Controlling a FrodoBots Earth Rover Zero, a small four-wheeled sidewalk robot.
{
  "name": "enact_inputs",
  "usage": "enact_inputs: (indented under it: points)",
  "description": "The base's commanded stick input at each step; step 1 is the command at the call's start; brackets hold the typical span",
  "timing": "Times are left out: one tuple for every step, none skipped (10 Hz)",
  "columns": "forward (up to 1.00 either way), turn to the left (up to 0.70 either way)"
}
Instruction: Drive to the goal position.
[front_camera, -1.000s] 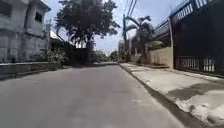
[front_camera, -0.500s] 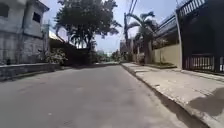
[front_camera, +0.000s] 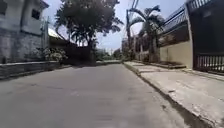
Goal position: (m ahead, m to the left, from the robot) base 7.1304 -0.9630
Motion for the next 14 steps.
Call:
enact_inputs:
  points:
    - [1.0,-0.37]
    - [1.0,0.0]
    - [1.0,0.0]
    - [1.0,0.0]
    - [1.0,0.0]
    - [1.0,0.0]
    - [1.0,0.0]
    - [1.0,-0.17]
    - [1.0,-0.38]
    - [1.0,-0.19]
    - [1.0,0.02]
    - [1.0,0.02]
    - [1.0,0.0]
    - [1.0,0.0]
